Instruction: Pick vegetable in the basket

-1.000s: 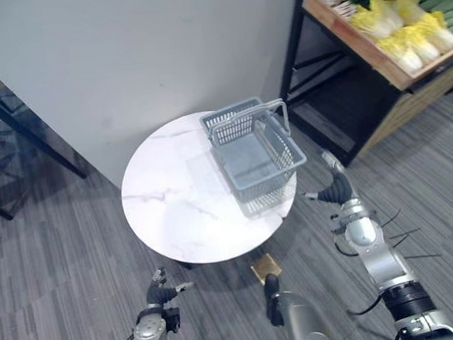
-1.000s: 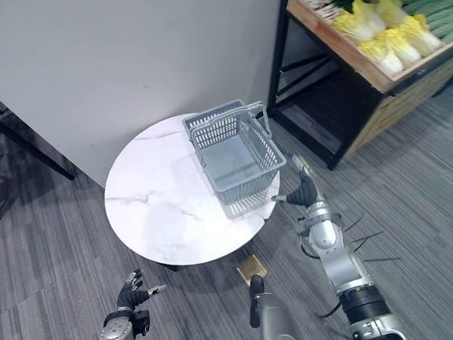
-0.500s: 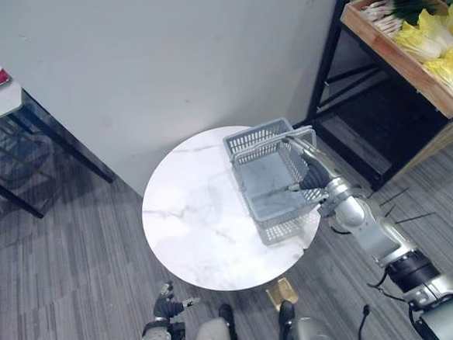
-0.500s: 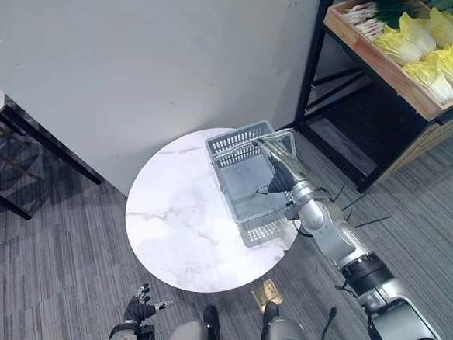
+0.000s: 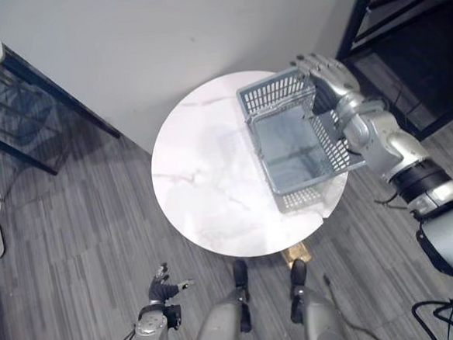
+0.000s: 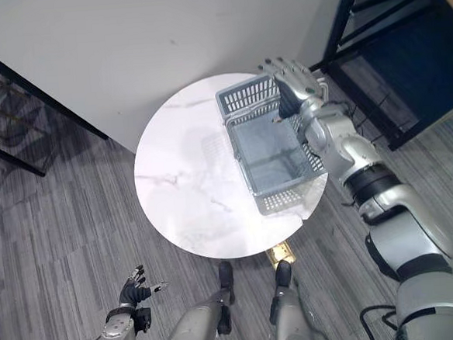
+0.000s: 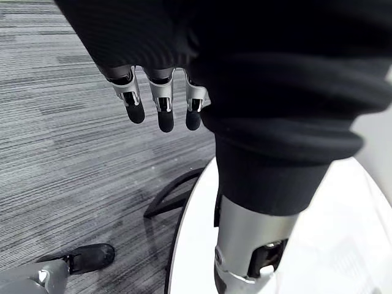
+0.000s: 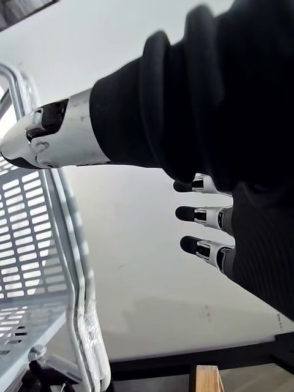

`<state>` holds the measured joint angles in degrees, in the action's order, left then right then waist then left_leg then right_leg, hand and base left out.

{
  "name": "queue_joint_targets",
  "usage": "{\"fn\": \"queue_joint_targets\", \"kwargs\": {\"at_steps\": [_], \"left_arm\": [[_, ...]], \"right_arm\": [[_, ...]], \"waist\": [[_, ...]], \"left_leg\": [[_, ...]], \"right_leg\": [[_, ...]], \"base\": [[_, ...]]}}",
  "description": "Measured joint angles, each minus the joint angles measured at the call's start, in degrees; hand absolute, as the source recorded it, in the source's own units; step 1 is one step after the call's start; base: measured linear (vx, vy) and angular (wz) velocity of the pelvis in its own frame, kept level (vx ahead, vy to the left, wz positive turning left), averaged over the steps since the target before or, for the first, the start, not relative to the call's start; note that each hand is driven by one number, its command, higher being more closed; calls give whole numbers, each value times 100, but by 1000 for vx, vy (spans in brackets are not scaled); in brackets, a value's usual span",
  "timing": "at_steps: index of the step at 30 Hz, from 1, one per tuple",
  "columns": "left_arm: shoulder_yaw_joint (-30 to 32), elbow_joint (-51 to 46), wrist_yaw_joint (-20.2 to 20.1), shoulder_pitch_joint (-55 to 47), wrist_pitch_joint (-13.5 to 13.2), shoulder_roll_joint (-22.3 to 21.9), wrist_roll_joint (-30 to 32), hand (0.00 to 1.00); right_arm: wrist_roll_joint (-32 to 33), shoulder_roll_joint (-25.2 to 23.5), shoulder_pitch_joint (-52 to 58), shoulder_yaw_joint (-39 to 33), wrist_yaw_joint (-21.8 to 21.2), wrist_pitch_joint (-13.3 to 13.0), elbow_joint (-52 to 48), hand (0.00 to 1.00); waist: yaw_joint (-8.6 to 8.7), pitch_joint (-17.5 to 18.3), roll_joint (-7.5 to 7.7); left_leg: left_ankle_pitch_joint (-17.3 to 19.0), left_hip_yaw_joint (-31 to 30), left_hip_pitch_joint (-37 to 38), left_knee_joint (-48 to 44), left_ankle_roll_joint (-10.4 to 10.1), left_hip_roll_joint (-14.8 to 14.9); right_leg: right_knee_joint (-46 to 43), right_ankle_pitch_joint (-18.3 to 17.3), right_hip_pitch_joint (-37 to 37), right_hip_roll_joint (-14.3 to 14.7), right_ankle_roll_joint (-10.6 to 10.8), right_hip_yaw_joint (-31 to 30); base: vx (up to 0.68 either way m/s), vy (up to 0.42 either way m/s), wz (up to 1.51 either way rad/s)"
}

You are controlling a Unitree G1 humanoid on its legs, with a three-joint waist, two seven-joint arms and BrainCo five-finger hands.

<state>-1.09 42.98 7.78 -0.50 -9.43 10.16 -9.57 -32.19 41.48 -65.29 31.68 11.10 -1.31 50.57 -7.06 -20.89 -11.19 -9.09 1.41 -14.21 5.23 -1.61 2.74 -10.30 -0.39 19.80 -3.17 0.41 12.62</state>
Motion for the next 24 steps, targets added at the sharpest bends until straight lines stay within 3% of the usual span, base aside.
{"fn": "queue_joint_targets", "kwargs": {"at_steps": [10,18,24], "left_arm": [[-10,-2,-2,57,-1,6,-124,0],[-118,2,-13,62,14,-2,-93,0],[-99,-2,-16,41,53,-2,-65,0]], "right_arm": [[142,22,93,-56,-8,-8,172,100],[485,194,874,-536,-6,-87,-604,100],[831,118,2361,-1531,-52,-46,-1812,100]], "waist": [[7,-22,-34],[75,-19,-25],[244,7,90]], "left_leg": [[-94,-316,-84,17,-111,50],[-93,-275,-1,17,-113,102],[-45,-154,310,17,-161,104]], "right_leg": [[-664,-382,289,-2,-14,-18],[-659,-383,242,29,-10,-85],[-487,-354,-75,100,18,-211]], "base": [[-29,-44,13],[-2,-23,-4],[8,-9,-10]]}}
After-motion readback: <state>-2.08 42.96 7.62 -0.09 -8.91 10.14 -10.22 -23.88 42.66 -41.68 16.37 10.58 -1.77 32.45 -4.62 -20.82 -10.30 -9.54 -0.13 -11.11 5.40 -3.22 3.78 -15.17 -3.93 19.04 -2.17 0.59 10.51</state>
